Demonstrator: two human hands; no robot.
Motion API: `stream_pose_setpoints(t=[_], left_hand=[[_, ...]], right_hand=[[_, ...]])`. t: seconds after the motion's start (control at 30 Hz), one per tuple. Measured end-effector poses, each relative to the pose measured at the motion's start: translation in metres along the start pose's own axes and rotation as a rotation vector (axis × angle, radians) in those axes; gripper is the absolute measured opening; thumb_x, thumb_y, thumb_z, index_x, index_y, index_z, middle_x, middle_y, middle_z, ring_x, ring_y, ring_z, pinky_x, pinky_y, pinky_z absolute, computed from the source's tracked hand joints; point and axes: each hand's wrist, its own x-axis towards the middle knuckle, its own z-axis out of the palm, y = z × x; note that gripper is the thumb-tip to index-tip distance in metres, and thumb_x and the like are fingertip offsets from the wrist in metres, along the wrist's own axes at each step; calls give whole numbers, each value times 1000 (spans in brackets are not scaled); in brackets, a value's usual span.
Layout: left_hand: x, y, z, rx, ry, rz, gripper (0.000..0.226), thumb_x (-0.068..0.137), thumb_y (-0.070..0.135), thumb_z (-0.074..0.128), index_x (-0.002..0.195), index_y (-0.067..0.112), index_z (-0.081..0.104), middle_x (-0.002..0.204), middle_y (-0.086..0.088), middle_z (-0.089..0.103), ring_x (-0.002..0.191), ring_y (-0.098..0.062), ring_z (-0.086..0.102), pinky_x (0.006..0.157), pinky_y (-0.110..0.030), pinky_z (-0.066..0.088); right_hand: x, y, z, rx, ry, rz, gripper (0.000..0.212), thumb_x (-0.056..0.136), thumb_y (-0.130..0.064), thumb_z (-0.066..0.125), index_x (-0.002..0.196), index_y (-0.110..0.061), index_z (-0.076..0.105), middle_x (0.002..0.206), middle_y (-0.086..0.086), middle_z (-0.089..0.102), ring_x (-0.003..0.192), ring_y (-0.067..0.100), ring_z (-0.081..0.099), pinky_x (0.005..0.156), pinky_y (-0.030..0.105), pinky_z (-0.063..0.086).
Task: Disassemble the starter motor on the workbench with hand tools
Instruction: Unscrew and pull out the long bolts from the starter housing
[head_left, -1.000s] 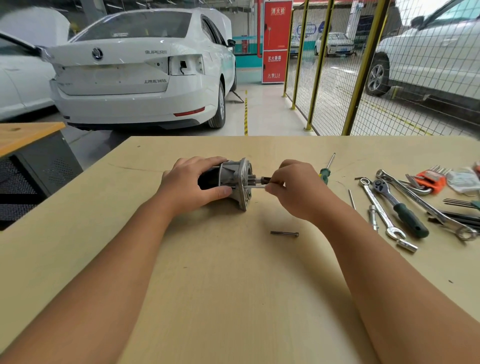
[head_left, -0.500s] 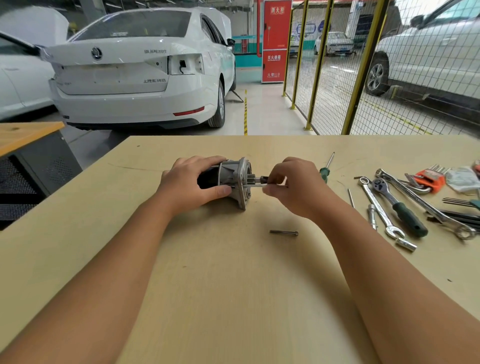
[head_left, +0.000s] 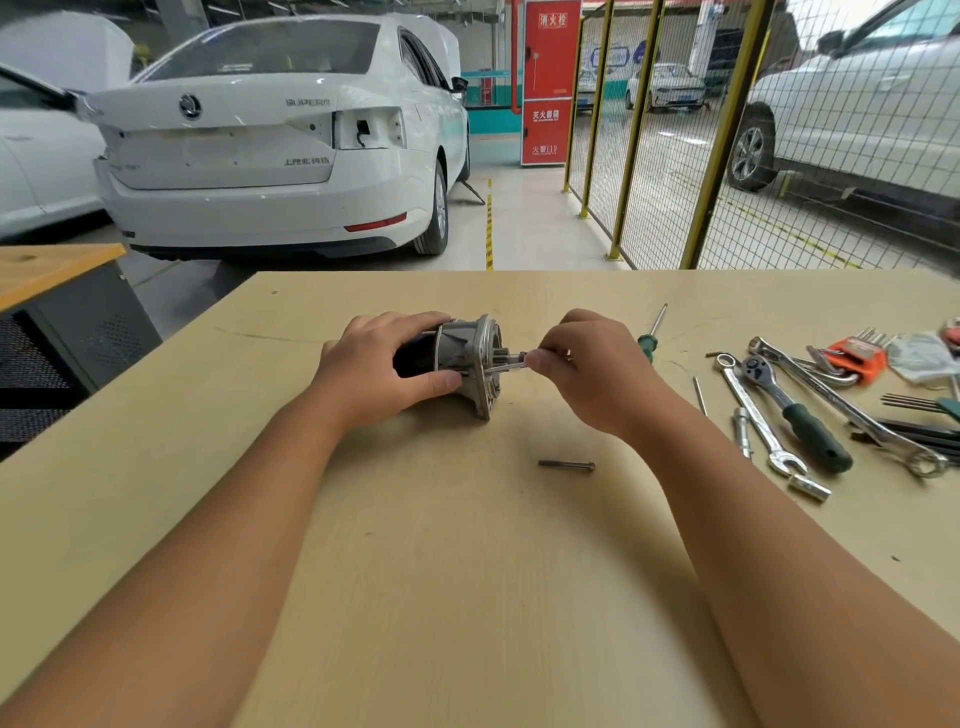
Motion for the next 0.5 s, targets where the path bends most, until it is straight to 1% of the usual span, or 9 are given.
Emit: stream_pose_setpoints(t=[0.1, 0.2, 0.3, 0.4, 0.47, 0.5], left_hand=[[0, 0, 0, 3, 1, 2, 79, 63, 94, 51, 137, 69, 37, 132, 25, 57, 129, -17, 45, 107, -55, 41], [0, 0, 1, 7, 0, 5, 78, 66, 93, 50, 138, 67, 38, 133, 24, 57, 130, -17, 44, 107, -54, 41], [0, 0, 1, 8, 3, 2, 76, 68, 91, 47, 139, 65, 40, 134, 23, 58, 130, -19, 44, 107, -54, 40], [0, 0, 1, 3, 11, -5, 75, 70, 90, 45, 140, 63, 42, 135, 23, 58, 130, -19, 44, 107, -54, 40], [0, 0, 1, -2, 10, -10, 75, 70, 89, 45, 140, 63, 43, 135, 23, 57, 131, -19, 44, 108, -53, 39], [0, 0, 1, -2, 9, -12, 75, 71, 88, 45, 141, 62, 43, 136, 23, 57, 131, -19, 43, 108, -53, 39]], right_hand=[[1, 1, 0, 39, 0, -28, 26, 99, -32, 60, 96, -11, 75, 89, 0, 57, 83, 18, 53, 73, 36, 45], [0, 3, 0, 44, -53, -44, 27, 101, -30, 58, 93, -9, 73, 86, 4, 62, 81, 20, 55, 67, 33, 39], [-3, 5, -1, 101, -110, -24, 26, 102, -28, 56, 85, -13, 68, 77, 1, 65, 74, 17, 55, 61, 27, 39], [-5, 5, -5, 195, -131, 2, 24, 102, -26, 57, 79, -20, 64, 69, -4, 65, 67, 10, 56, 61, 27, 41], [-6, 3, -7, 222, -133, 7, 24, 101, -25, 58, 79, -18, 65, 67, -3, 64, 66, 12, 58, 62, 29, 45], [-6, 3, -7, 219, -138, 8, 24, 101, -25, 58, 80, -15, 66, 68, 0, 64, 69, 17, 60, 65, 32, 47]])
